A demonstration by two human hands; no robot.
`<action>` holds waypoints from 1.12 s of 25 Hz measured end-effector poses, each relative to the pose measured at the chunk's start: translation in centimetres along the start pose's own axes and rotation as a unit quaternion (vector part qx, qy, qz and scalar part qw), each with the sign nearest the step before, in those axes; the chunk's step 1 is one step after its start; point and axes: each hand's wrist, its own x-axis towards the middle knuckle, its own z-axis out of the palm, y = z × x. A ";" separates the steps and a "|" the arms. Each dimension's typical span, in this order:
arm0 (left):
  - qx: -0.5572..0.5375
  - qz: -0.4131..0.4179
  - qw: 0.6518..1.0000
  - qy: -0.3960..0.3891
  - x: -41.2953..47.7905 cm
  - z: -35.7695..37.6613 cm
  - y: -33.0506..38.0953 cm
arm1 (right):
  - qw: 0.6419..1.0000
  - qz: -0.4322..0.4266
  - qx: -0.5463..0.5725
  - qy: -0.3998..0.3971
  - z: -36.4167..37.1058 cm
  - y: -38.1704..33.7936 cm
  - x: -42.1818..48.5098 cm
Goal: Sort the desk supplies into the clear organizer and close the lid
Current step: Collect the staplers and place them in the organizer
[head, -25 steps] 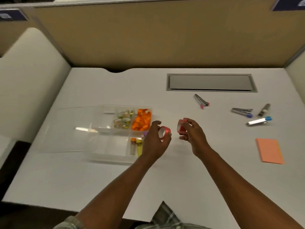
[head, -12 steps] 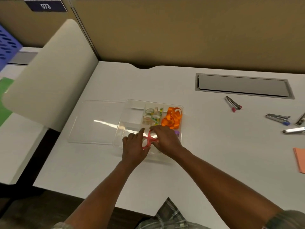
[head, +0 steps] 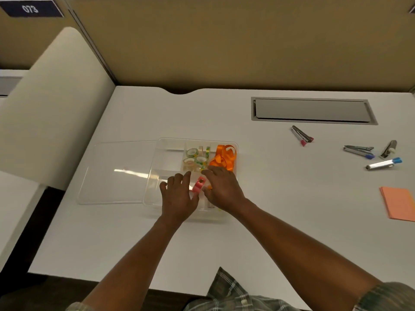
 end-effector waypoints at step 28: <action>-0.076 0.225 0.962 -0.133 5.1 6.6 37.6 | 0.947 0.293 0.018 0.129 -13.4 32.5 -19.1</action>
